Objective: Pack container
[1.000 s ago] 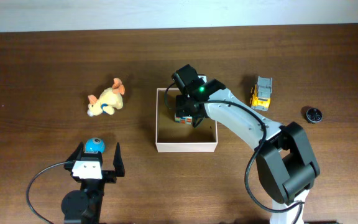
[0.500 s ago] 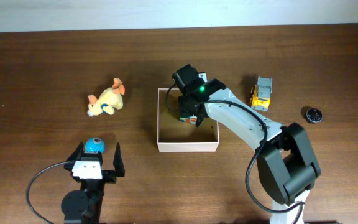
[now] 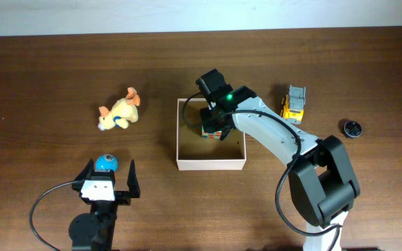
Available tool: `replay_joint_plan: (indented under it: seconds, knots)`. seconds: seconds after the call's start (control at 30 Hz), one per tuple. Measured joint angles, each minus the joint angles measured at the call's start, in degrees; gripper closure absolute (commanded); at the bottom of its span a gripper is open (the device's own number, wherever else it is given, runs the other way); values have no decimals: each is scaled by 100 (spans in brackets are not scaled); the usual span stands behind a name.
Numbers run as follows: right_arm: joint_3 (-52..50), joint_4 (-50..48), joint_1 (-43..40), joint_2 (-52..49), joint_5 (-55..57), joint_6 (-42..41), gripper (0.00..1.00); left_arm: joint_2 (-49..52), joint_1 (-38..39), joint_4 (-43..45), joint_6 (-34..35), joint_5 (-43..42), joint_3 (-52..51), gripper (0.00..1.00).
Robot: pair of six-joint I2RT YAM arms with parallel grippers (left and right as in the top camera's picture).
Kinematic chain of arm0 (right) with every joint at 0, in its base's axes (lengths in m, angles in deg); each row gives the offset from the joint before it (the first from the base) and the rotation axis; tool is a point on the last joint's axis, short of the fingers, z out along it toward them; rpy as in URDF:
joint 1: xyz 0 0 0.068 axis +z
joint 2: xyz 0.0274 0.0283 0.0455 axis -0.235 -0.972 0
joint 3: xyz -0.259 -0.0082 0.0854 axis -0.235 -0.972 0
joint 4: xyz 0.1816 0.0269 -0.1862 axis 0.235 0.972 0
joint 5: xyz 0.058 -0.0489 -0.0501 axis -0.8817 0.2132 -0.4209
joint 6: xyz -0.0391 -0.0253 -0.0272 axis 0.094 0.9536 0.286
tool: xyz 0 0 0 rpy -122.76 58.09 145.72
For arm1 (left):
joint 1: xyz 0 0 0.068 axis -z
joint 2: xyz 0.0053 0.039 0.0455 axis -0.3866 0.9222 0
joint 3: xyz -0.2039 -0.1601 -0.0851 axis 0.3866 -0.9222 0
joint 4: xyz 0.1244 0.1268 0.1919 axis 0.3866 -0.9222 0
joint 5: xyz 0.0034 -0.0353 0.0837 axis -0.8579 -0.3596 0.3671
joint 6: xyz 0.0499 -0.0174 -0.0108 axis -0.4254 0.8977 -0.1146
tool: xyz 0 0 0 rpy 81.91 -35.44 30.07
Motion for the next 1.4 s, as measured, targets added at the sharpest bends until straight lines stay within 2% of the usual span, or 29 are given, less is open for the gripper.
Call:
replay_joint_plan:
  seconds: [0.47,1.1,1.4]
  knots:
    - [61,-74,0,-61,-450,463,62,0,0,0,0,0,0,1]
    - [922,632,37,-225,-490,1014,64,0,0,2,0,0,0,1]
    - [922,389,555,-225,-505,1176,67,0,0,0,0,0,0,1]
